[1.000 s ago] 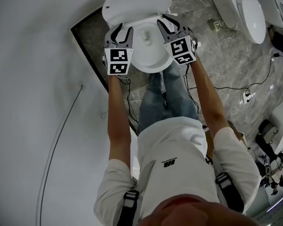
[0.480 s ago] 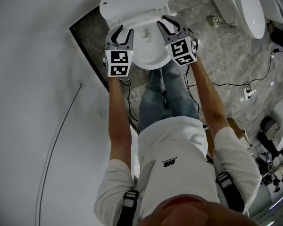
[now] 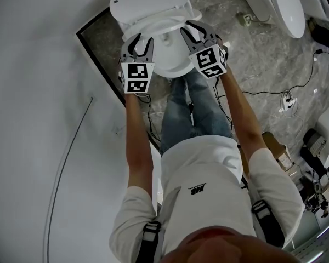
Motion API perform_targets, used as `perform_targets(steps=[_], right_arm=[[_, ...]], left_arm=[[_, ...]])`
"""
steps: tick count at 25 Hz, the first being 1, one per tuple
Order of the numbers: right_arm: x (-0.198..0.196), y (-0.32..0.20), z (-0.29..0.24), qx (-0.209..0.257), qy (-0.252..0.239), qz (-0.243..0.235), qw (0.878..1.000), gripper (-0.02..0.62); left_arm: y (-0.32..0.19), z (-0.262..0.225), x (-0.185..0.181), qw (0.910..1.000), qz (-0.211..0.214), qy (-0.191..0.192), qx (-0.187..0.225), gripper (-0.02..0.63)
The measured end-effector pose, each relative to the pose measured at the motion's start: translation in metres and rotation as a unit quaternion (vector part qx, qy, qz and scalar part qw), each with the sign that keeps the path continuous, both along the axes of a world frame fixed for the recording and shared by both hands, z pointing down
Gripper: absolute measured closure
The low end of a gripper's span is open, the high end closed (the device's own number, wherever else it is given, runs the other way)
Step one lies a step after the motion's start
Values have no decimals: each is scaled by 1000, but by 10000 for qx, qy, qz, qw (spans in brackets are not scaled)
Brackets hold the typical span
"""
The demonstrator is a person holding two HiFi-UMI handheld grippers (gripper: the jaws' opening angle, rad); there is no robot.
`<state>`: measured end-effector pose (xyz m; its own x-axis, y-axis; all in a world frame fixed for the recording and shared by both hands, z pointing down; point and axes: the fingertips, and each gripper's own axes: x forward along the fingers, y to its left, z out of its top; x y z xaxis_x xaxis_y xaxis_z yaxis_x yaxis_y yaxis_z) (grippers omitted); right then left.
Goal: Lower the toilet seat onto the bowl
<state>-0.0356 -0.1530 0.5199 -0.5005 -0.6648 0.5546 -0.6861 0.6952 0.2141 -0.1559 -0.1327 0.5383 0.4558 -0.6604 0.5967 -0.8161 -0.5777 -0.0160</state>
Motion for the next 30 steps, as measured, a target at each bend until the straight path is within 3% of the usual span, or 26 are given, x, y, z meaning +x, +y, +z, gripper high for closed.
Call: perform_targets(steps=[30], right_arm=[[17,69,33,-578,3,-261,9980,480]], left_arm=[[71,33,19,9984,114,-50,-557,442]])
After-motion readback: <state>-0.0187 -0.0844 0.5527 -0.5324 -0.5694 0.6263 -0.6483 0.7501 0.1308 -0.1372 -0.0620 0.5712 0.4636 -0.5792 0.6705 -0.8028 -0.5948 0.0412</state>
